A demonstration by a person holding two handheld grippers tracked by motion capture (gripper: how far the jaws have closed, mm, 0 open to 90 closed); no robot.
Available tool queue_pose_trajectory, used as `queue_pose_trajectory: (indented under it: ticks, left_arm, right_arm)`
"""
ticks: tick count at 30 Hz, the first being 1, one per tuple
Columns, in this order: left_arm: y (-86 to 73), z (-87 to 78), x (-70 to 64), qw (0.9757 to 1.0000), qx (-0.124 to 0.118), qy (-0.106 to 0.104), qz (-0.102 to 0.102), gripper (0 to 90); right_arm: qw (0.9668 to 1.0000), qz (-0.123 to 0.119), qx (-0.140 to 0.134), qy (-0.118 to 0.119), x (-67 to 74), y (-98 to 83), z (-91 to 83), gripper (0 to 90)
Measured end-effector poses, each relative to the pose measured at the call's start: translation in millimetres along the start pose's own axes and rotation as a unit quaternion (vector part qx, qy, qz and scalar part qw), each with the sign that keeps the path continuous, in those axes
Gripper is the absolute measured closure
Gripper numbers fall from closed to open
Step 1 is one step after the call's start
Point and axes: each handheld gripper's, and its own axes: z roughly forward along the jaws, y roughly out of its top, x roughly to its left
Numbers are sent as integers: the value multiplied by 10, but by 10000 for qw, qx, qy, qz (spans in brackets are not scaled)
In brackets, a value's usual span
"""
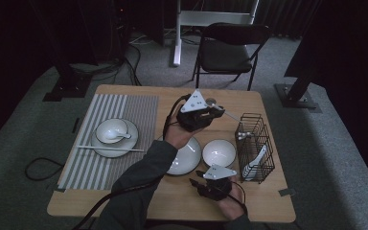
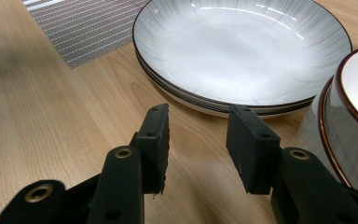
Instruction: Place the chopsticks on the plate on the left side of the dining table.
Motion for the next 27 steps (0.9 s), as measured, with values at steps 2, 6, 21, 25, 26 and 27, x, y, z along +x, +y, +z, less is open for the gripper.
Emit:
queue_pose_trajectory:
  ticks: [2, 6, 21, 25, 26, 27]
  left_arm:
    - [5, -44, 5, 10000, -35, 2, 13, 849]
    - [7, -117, 6, 10000, -82, 9, -3, 849]
    - [-72, -387, 74, 9999, -118, 76, -73, 849]
    - [-116, -468, 98, 9998, -113, 125, -94, 849]
    - [-127, -487, 105, 9998, -97, 138, -100, 849]
    - [-137, -507, 111, 9998, -83, 150, -92, 849]
  right_arm:
    - [10000, 2, -2, -7, -1, 1, 0, 588]
    - [10000, 2, 5, -8, -1, 4, 1, 588]
    - [10000, -9, -13, -29, -3, 27, -20, 588]
    - [10000, -36, -22, -33, -1, 38, -26, 588]
    - [10000, -41, -26, -28, -1, 41, -29, 588]
    - [10000, -43, -29, -28, 1, 44, -29, 588]
